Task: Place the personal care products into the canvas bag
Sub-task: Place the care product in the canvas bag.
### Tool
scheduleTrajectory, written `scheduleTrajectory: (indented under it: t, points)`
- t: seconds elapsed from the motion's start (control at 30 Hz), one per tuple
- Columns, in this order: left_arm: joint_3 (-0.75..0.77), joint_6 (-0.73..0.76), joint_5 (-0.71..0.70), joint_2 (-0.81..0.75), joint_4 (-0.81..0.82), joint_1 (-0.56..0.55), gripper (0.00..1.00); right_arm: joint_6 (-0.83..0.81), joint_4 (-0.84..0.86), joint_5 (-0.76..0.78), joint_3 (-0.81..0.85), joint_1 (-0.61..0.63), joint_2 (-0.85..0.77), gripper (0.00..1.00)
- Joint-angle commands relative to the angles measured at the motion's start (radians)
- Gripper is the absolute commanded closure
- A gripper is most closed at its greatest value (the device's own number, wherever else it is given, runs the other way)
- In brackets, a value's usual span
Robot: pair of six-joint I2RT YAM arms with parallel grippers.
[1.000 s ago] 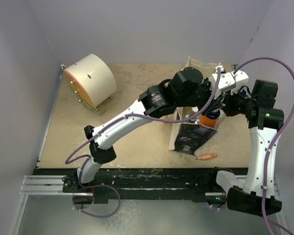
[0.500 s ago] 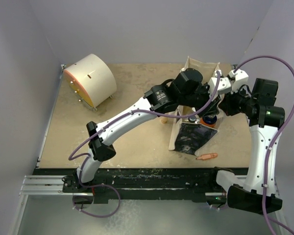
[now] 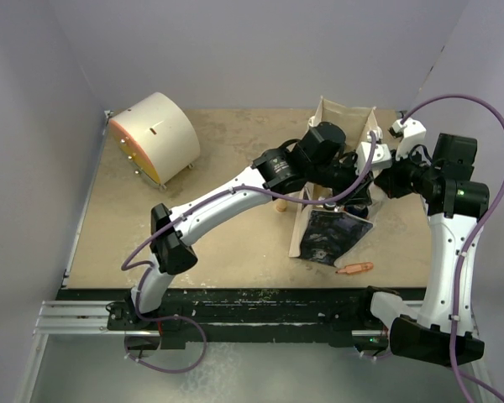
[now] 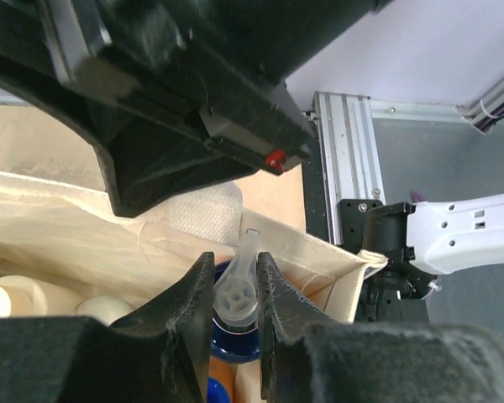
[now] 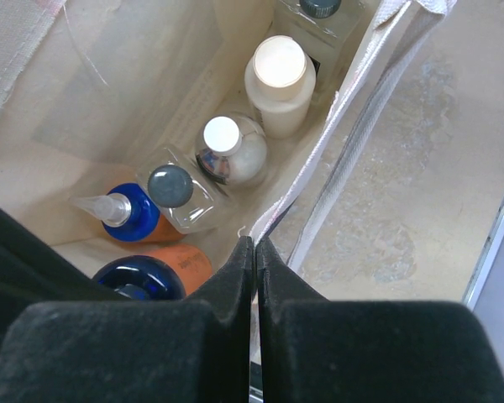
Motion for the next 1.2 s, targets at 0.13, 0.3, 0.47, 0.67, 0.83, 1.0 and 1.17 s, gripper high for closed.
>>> scheduleTrajectory:
  t: [0.13, 0.3, 0.47, 0.67, 0.83, 1.0, 1.17]
  points:
    - [-0.073, 0.060, 0.088, -0.105, 0.143, -0.001, 1.00, -0.009, 0.073, -0.049, 0.065, -0.006, -0.011, 1.00]
    - [-0.090, 0.082, 0.097, -0.108, 0.148, -0.001, 1.00, -0.012, 0.076, -0.055, 0.066, -0.006, -0.011, 1.00]
    - [-0.116, 0.089, 0.108, -0.109, 0.153, -0.001, 1.00, -0.013, 0.077, -0.061, 0.064, -0.006, -0.012, 1.00]
    - [-0.154, 0.096, 0.126, -0.109, 0.160, -0.001, 1.00, -0.014, 0.073, -0.065, 0.071, -0.006, -0.013, 1.00]
    - [-0.181, 0.085, 0.147, -0.112, 0.167, -0.001, 1.00, -0.020, 0.072, -0.079, 0.074, -0.006, -0.016, 1.00]
    - [-0.203, 0.112, 0.161, -0.110, 0.159, -0.001, 1.00, -0.020, 0.070, -0.085, 0.086, -0.006, -0.011, 1.00]
    - [-0.215, 0.151, 0.166, -0.105, 0.139, 0.000, 1.00, -0.032, 0.067, -0.104, 0.098, -0.006, 0.000, 1.00]
